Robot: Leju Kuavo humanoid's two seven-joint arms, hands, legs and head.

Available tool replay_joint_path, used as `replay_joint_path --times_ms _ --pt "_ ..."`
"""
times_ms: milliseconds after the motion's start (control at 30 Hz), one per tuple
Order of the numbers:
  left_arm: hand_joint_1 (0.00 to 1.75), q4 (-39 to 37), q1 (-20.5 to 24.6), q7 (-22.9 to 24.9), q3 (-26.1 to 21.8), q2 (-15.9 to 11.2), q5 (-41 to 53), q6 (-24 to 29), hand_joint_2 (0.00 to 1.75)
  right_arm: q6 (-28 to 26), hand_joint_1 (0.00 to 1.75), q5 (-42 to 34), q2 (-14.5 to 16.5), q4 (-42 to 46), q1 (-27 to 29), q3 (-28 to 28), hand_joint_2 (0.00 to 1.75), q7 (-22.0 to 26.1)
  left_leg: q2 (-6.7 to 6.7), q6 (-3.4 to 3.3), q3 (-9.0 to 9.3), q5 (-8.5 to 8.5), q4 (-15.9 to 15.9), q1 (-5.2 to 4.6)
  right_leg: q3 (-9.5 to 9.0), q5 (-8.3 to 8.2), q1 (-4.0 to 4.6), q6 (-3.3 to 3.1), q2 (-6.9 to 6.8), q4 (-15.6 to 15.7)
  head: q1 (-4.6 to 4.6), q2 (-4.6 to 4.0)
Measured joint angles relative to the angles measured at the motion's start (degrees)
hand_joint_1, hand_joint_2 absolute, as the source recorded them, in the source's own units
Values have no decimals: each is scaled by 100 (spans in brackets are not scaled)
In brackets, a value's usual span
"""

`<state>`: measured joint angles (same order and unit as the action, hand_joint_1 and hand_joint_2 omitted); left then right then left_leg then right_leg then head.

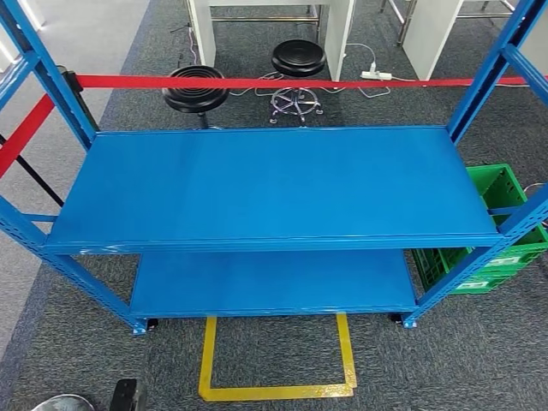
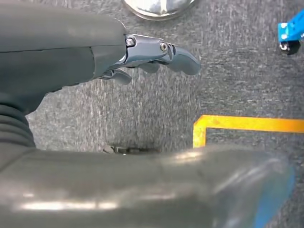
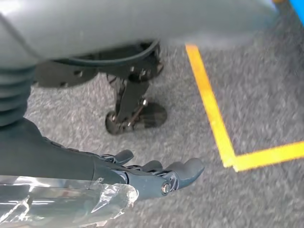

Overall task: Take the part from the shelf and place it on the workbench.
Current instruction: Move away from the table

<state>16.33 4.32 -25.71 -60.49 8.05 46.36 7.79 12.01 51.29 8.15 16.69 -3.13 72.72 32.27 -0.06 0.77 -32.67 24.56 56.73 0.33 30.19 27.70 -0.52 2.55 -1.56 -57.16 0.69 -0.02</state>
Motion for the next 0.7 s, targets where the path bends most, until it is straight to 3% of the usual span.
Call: replay_joint_path --times_ms 33,533,667,700 --pt "0 11 2 5 -4 -16 10 -15 0 -4 0 -8 -8 18 0 2 0 -6 0 0 0 0 0 0 -2 0 0 0 0 0 0 0" --pt "0 62 9 -10 -277 -125 -277 -323 0 -137 0 -79 -69 141 -33 110 0 -107 0 0 0 0 0 0 -1 0 0 0 0 0 -1 0" --pt "0 63 10 -22 -296 -127 -268 -295 175 -146 0 -64 -82 145 -35 111 175 -65 0 0 0 0 0 0 -1 0 0 0 0 0 -1 1" --pt "0 63 10 -29 -297 -127 -248 -288 131 -182 0 -36 -86 146 -37 109 131 -47 0 0 0 0 0 0 -2 0 0 0 0 0 -1 1"
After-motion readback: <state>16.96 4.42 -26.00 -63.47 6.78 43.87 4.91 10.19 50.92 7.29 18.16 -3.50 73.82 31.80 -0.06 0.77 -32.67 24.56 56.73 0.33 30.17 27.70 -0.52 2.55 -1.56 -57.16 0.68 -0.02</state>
